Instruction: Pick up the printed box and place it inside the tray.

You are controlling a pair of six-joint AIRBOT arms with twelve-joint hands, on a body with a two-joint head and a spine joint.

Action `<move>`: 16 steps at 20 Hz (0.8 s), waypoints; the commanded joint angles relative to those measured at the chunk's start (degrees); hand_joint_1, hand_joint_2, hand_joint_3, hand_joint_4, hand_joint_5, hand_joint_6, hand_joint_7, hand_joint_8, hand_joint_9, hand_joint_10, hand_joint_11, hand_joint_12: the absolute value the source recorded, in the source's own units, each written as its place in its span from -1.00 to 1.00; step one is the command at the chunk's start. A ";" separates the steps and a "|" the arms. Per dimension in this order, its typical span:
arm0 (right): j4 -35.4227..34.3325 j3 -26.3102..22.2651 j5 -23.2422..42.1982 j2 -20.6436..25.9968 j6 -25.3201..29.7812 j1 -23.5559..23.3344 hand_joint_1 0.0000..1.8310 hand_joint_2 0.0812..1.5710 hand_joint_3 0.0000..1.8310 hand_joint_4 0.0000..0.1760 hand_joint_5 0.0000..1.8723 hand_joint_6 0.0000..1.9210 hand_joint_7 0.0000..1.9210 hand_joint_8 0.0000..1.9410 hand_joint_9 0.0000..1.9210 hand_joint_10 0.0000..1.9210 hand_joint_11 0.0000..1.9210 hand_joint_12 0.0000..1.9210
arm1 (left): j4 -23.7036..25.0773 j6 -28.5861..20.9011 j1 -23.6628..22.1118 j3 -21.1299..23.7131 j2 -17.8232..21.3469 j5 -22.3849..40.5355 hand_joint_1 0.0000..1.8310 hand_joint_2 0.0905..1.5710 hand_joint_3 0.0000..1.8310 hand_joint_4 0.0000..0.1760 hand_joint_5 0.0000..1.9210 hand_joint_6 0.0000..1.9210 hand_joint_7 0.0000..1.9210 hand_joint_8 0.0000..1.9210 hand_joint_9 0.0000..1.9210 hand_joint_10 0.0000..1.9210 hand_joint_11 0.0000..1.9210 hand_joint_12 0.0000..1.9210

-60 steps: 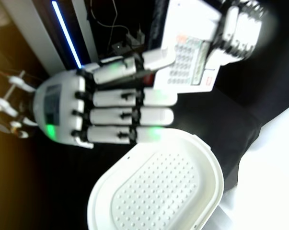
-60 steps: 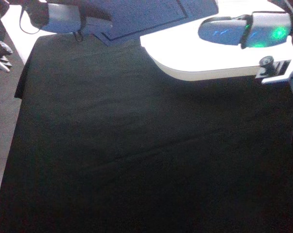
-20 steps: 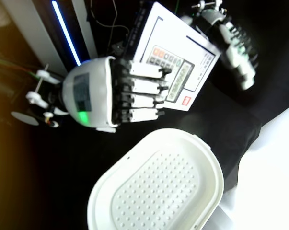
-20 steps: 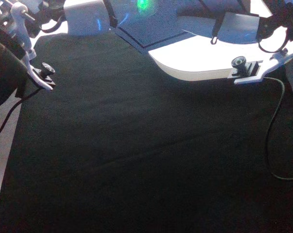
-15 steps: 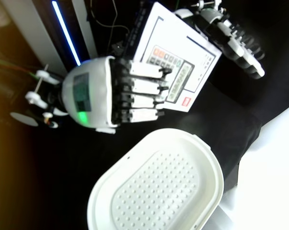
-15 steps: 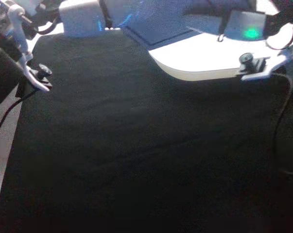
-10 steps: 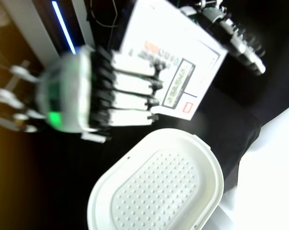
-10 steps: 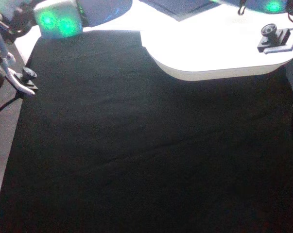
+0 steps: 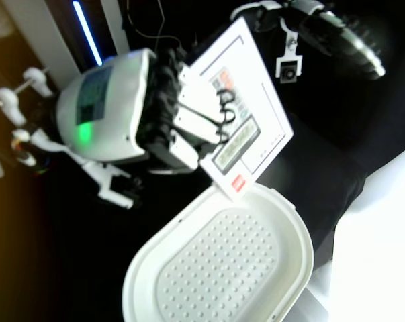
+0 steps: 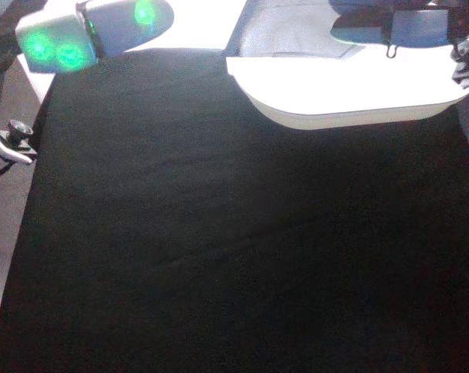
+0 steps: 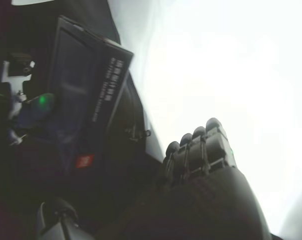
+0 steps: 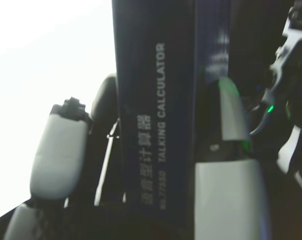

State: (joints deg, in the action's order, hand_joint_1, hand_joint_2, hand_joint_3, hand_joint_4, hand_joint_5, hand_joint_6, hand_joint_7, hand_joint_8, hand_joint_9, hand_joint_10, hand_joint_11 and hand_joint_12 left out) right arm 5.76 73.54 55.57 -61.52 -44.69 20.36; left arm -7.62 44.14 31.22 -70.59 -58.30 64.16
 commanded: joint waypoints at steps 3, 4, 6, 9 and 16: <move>-1.27 -2.34 6.79 1.68 -6.71 -2.58 0.32 0.23 -1.00 -1.00 0.38 -0.56 0.49 1.00 0.79 1.00 0.84 1.00 | -1.55 -0.29 0.98 0.38 0.89 7.42 -0.78 -0.17 -1.00 -1.00 -1.00 -1.00 -1.00 -1.00 -1.00 -1.00 -1.00 -1.00; -1.27 -2.64 6.66 1.89 -7.81 -2.71 0.32 0.25 -1.00 -1.00 0.31 -0.44 0.44 1.00 0.73 1.00 0.76 1.00 | -1.79 -0.29 1.34 0.38 0.89 7.53 -0.80 -0.17 -1.00 -1.00 -1.00 -1.00 -1.00 -1.00 -1.00 -1.00 -1.00 -1.00; -1.28 -3.08 6.01 2.18 -10.94 -2.86 0.31 0.28 -1.00 -1.00 0.25 -0.33 0.42 1.00 0.70 1.00 0.75 1.00 | -2.47 -0.29 2.24 0.39 0.90 7.98 -0.81 -0.15 -1.00 -1.00 -1.00 -1.00 -1.00 -1.00 -1.00 -1.00 -1.00 -1.00; -1.30 -3.08 1.88 2.19 -15.98 -2.86 0.30 0.30 -1.00 -1.00 0.20 -0.24 0.15 1.00 0.46 1.00 0.52 1.00 | -3.44 -0.30 3.72 0.75 1.23 8.82 -0.84 -0.12 -0.99 -1.00 -1.00 -1.00 -1.00 -1.00 -1.00 -1.00 -1.00 -1.00; -3.87 -3.40 -6.22 2.19 -32.22 -2.86 0.31 0.26 -1.00 -1.00 0.28 -0.39 0.16 0.72 0.26 0.90 0.31 0.96 | -5.59 -0.77 7.40 1.22 1.40 10.75 -0.95 -0.06 -0.98 -1.00 -1.00 -1.00 -1.00 -1.00 -1.00 -1.00 -1.00 -1.00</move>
State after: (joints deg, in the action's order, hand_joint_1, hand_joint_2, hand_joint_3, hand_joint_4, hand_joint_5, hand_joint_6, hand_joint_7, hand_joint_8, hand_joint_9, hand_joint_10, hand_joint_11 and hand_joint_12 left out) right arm 2.15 70.22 42.72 -59.83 -76.47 18.37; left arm -13.06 43.86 38.96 -69.32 -57.58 67.33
